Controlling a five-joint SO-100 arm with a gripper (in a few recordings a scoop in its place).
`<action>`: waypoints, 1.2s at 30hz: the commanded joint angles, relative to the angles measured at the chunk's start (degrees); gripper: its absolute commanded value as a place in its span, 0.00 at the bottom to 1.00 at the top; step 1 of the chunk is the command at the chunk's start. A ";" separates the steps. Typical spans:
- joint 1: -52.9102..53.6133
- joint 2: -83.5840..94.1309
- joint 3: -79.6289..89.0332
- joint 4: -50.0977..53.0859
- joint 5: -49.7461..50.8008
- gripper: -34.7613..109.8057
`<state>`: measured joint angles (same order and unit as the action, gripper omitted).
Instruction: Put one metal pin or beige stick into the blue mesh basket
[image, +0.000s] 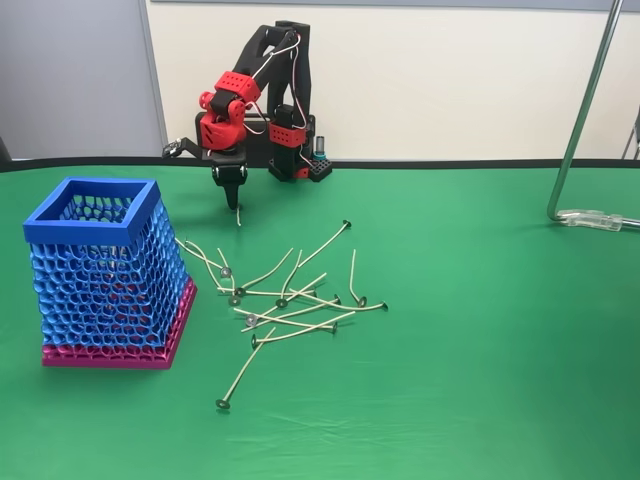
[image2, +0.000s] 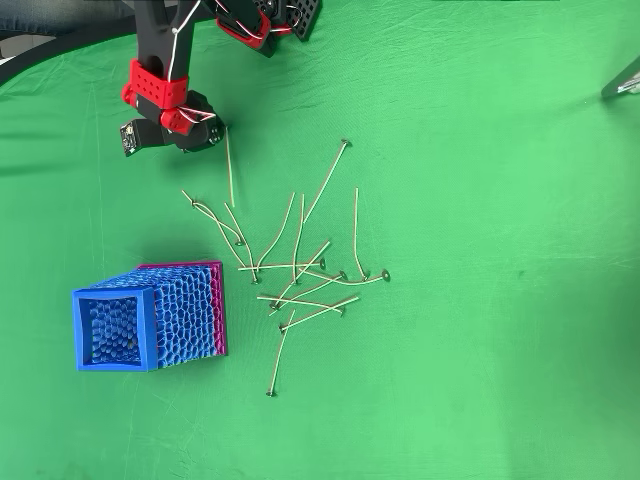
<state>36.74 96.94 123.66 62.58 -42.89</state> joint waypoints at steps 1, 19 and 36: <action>-0.09 3.25 -4.39 3.25 0.70 0.25; -8.44 11.43 -26.98 22.06 10.11 0.25; -13.18 3.16 -68.55 31.11 15.82 0.25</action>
<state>24.26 101.16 63.81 93.34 -27.25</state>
